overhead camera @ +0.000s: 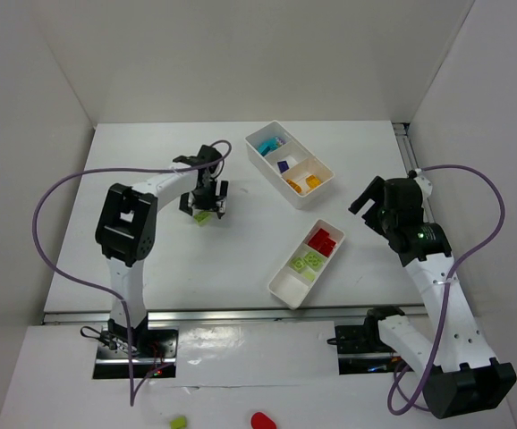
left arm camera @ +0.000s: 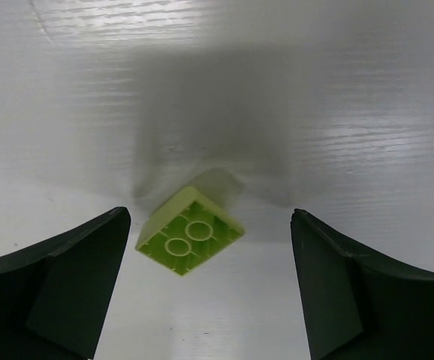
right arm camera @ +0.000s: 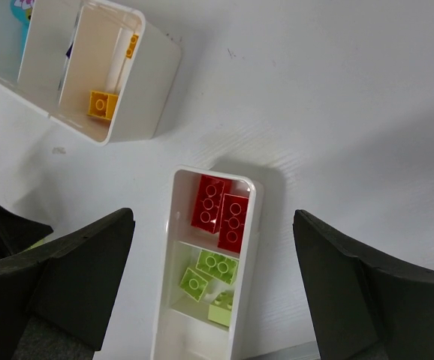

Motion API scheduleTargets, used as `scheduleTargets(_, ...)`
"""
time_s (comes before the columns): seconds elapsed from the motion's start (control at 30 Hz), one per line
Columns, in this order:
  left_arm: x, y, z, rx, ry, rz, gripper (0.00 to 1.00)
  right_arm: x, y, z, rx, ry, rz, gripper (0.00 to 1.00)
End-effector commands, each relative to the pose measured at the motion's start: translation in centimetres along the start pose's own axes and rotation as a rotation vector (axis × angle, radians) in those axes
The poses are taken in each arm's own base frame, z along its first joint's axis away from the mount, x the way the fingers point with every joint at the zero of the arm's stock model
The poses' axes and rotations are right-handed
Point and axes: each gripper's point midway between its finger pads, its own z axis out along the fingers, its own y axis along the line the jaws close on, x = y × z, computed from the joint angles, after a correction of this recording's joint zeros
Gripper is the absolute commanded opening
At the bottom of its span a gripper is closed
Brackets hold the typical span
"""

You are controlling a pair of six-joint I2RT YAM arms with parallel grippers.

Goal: Sort the legos into containers by color

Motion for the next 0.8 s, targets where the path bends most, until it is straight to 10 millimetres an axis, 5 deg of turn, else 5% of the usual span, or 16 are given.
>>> scheduleTargets(0.0, 1.0, -1.1, 0.9, 0.014, 0.026, 0.037, 0.95, -0.4, 0.3, 0.0, -0.017, -0.021, 0.001, 0.93)
scheduleTargets(0.27, 2.6, -1.2, 0.8, -0.049, 0.032, 0.036, 0.67, -0.4, 0.9, 0.2, -0.038, -0.017, 0.003, 0.93)
scheduleTargets(0.43, 1.6, -1.1, 0.3, -0.064, 0.014, 0.034, 0.41, -0.3, 0.8, 0.4, -0.032, -0.011, -0.008, 0.93)
scheduleTargets(0.5, 0.2, -2.1, -1.4, -0.01, -0.02, 0.026, 0.27, -0.6, 1.0, 0.3, -0.037, -0.017, -0.006, 0.93)
scheduleTargets(0.6, 0.3, -6.2, -4.6, 0.156, -0.04, 0.091, 0.16, -0.5, 0.7, 0.3, -0.025, -0.017, -0.008, 0.93)
scheduleTargets(0.63, 1.0, -9.0, -6.6, 0.246, -0.053, 0.147, 0.13, -0.9, 0.8, 0.1, -0.024, -0.029, -0.006, 0.93)
scheduleTargets(0.77, 2.6, -15.2, -11.3, 0.439, -0.078, 0.259, 0.1, -1.0, 0.7, 0.2, -0.017, -0.036, -0.005, 0.93)
